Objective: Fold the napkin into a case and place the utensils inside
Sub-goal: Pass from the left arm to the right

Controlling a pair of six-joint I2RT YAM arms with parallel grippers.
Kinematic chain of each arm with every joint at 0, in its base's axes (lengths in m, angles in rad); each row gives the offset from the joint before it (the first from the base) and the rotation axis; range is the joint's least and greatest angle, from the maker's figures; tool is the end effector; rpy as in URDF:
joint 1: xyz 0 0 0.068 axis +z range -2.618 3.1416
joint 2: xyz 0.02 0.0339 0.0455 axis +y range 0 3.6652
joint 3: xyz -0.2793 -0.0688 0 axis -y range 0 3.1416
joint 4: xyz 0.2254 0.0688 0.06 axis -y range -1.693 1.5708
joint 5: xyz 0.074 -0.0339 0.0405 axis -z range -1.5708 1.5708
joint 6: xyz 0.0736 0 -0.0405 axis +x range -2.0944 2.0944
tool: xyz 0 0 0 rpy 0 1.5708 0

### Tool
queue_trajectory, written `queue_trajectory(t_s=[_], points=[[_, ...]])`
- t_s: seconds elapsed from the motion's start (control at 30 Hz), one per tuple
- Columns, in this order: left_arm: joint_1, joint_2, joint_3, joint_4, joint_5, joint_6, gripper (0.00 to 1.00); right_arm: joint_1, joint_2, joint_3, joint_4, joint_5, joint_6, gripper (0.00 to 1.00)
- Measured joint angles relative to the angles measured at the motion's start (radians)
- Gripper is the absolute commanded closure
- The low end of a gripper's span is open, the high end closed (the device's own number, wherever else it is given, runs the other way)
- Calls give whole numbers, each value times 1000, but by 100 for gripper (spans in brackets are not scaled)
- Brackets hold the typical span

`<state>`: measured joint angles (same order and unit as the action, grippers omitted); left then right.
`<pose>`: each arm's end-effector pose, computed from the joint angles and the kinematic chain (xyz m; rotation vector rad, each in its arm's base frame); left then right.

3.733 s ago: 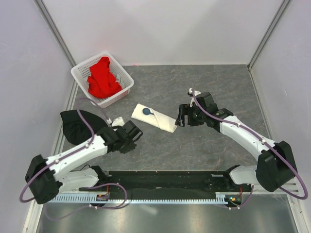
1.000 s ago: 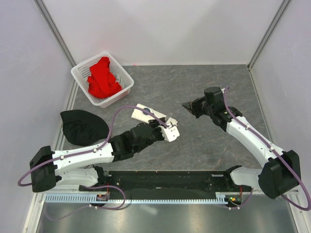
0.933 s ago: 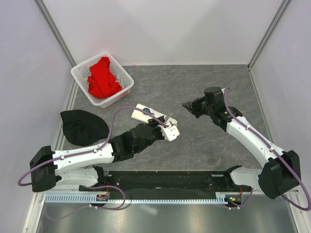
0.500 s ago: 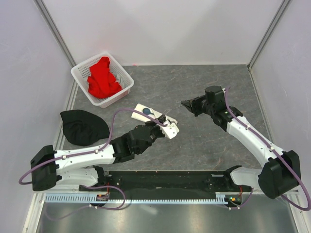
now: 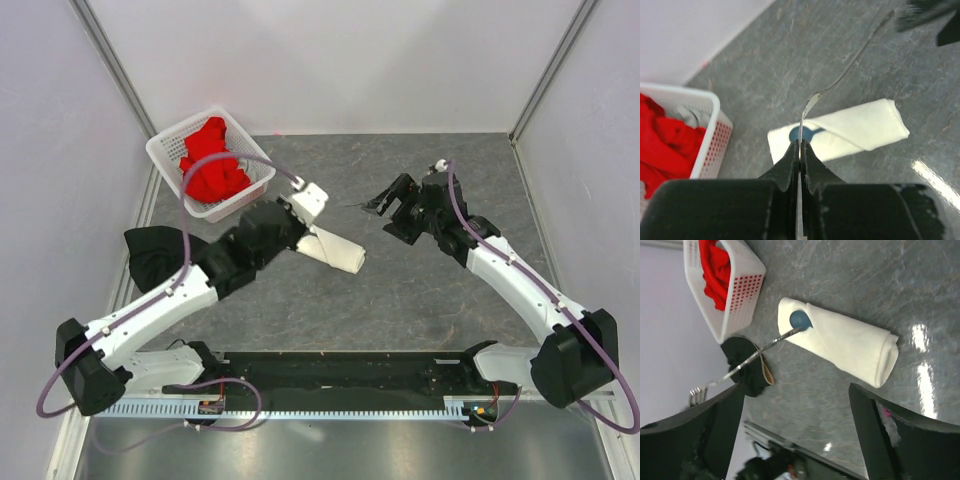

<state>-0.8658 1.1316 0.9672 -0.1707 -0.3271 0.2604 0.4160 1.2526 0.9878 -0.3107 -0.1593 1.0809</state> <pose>0.1924 -0.1896 0.3413 0.8153 1.7037 -0.1019 0.2596 0.1274 0.2979 0.6632 2.2295 0.9950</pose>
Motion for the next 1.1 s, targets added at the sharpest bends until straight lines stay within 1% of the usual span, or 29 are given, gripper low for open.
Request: queue_trajectory(t_s=[0.07, 0.13, 0.2, 0.33, 0.4, 0.47, 0.53, 0.6, 0.7, 0.73, 0.8, 0.83, 0.87, 0.93, 1.0, 1.07, 1.1], points=[[98, 2, 66, -106, 106, -54, 98, -1, 2, 14, 2, -34, -122, 2], [188, 13, 132, -214, 211, -97, 98, -2, 6, 25, 11, -112, -270, 2], [239, 36, 186, -306, 311, -124, 98, -2, 18, 40, 10, -190, -403, 2], [285, 105, 267, -468, 503, -146, 98, 19, 31, 78, -19, -271, -637, 2], [296, 142, 295, -537, 577, -150, 98, 61, 34, 99, -27, -283, -733, 4], [304, 166, 309, -596, 634, -151, 98, 120, 40, 114, -29, -289, -798, 6], [307, 173, 314, -638, 678, -151, 98, 188, 55, 122, -29, -304, -853, 10], [310, 172, 319, -668, 714, -152, 98, 225, 72, 122, -32, -329, -885, 13], [317, 172, 327, -687, 758, -159, 98, 237, 95, 120, -43, -356, -911, 20], [322, 172, 330, -692, 775, -161, 98, 237, 99, 117, -44, -363, -915, 26], [331, 172, 333, -696, 800, -166, 98, 236, 102, 113, -45, -372, -921, 33], [336, 172, 333, -697, 811, -167, 98, 236, 104, 110, -45, -380, -922, 40], [343, 172, 333, -697, 825, -169, 98, 236, 105, 108, -43, -390, -922, 44], [356, 172, 334, -698, 846, -174, 98, 236, 109, 104, -43, -417, -921, 51], [373, 172, 334, -699, 867, -180, 98, 237, 120, 103, -41, -444, -916, 53], [390, 172, 334, -697, 885, -189, 98, 241, 133, 99, -37, -465, -909, 63], [399, 172, 334, -697, 892, -193, 98, 243, 137, 97, -36, -472, -906, 71]])
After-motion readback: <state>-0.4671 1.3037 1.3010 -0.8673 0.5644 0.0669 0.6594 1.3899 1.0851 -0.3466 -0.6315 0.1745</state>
